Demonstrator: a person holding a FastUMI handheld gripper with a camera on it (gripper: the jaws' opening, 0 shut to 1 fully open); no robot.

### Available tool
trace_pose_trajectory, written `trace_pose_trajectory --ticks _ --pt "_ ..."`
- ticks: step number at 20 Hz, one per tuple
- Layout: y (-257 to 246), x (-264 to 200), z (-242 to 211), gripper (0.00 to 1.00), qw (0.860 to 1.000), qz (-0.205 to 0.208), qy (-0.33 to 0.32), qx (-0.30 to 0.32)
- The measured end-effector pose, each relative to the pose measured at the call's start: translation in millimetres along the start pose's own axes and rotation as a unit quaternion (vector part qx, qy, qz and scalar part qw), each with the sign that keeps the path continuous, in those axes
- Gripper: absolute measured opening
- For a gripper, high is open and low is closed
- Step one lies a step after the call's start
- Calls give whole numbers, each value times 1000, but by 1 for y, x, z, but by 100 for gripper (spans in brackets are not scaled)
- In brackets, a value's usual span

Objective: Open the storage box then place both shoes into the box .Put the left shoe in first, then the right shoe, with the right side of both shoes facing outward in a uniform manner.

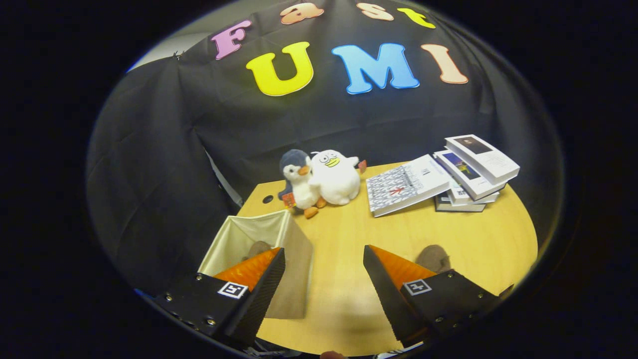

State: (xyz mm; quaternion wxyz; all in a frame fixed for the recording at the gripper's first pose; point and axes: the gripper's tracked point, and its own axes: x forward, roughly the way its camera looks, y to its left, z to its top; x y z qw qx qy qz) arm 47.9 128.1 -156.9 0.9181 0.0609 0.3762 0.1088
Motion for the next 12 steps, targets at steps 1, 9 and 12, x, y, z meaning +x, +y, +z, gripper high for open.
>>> trace_pose_trajectory --ticks 1,9,12 --pt "-16 -3 -2 97 1000 -13 -1 -9" --pt "-118 -11 -42 98 997 -74 22 -31" --pt "-147 -5 -66 98 995 -85 43 -33"
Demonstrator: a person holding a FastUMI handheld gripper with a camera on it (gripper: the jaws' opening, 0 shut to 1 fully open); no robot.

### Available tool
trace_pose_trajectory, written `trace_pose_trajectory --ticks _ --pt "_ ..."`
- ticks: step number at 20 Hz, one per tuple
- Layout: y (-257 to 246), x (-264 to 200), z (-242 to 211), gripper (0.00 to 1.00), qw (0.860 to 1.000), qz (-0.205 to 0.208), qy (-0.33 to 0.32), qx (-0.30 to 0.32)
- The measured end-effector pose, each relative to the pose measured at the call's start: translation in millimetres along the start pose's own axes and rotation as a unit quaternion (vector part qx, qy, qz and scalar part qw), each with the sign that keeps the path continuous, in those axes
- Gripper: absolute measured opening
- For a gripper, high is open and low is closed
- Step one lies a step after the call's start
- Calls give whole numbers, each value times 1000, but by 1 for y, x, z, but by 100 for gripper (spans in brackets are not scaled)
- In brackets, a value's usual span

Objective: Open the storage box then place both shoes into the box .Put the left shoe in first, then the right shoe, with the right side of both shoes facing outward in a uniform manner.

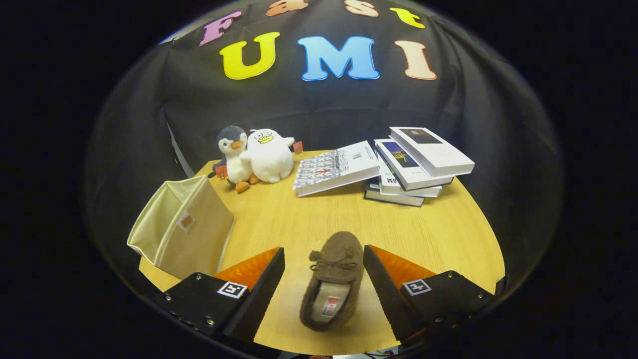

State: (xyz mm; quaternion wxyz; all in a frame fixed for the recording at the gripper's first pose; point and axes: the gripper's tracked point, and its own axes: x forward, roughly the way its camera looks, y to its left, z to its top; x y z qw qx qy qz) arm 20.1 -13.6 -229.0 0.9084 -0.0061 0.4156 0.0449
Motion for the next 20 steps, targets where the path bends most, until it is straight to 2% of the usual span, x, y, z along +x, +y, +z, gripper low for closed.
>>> trace_pose_trajectory --ticks 5,12,14,18,19,20 --pt "-26 21 -46 98 999 -6 47 -4" --pt "-31 51 -87 98 995 -3 97 -9" --pt "-33 54 -95 95 994 -7 110 -11" --pt "-32 58 -104 66 990 -13 138 6" --pt "-34 57 -98 63 991 -19 133 15" --pt "-37 67 -104 40 990 -29 135 24"
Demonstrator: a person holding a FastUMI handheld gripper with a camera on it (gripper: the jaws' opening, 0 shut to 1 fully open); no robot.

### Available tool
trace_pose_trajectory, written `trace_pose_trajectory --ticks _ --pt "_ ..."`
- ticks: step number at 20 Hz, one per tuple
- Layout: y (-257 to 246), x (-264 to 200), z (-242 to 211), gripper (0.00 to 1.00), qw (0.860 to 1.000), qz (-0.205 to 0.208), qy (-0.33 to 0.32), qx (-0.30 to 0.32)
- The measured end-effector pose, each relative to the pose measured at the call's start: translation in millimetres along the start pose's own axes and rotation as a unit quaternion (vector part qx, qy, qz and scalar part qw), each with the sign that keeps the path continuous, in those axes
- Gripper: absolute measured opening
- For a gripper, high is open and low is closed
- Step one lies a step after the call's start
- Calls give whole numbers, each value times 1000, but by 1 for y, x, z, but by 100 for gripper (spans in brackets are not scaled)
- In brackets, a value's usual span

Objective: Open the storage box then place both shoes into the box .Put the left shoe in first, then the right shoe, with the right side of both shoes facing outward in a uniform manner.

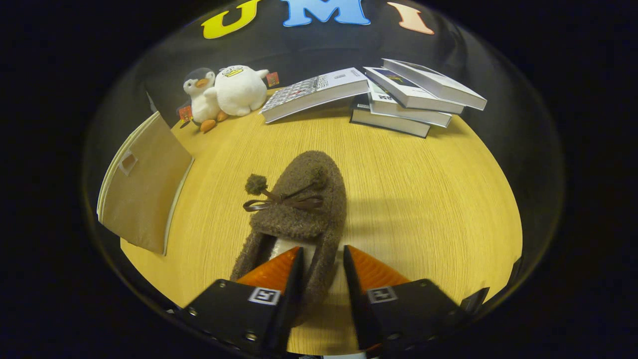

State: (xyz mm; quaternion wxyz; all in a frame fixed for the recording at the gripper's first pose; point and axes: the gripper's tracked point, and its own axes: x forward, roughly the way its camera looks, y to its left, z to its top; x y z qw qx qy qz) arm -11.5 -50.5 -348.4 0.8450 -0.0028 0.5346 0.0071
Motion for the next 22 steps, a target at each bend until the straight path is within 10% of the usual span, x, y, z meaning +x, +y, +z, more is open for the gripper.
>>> trace_pose_trajectory --ticks 1,4,5,22 --pt "2 -4 1 18 1000 -2 2 8" --pt "-5 -10 6 17 999 -25 -6 27" --pt "-2 -4 5 1 999 -18 2 45" --pt "109 -102 100 1 990 67 -66 103"
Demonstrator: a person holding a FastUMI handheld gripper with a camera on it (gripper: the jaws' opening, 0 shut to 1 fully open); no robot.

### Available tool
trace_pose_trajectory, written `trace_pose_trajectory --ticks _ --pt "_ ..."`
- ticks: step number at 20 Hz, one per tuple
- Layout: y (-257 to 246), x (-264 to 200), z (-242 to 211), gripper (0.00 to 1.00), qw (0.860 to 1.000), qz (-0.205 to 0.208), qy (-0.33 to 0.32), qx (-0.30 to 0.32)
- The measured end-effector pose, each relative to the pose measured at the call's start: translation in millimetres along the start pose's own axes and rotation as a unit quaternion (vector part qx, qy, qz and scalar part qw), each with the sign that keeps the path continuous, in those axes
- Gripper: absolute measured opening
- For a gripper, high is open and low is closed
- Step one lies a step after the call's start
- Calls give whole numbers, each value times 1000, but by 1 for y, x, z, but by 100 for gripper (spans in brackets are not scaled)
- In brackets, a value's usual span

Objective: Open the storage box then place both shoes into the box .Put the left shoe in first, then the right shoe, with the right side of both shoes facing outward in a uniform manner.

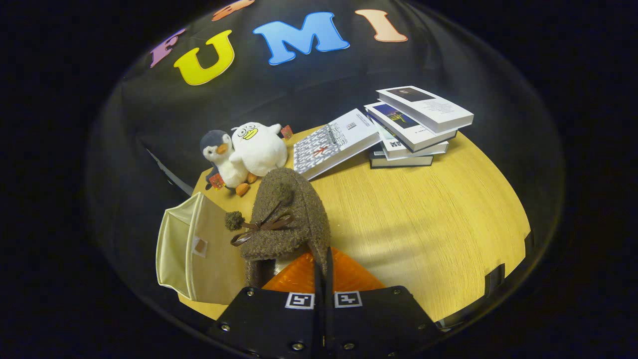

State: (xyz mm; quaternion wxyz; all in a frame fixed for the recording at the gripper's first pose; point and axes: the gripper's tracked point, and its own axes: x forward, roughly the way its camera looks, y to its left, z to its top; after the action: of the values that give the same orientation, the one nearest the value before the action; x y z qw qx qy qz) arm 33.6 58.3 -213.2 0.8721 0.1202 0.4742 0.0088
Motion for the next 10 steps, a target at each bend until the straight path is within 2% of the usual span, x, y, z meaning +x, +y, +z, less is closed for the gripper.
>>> trace_pose_trajectory --ticks 10 --pt "130 -3 18 1 997 76 -9 -31"
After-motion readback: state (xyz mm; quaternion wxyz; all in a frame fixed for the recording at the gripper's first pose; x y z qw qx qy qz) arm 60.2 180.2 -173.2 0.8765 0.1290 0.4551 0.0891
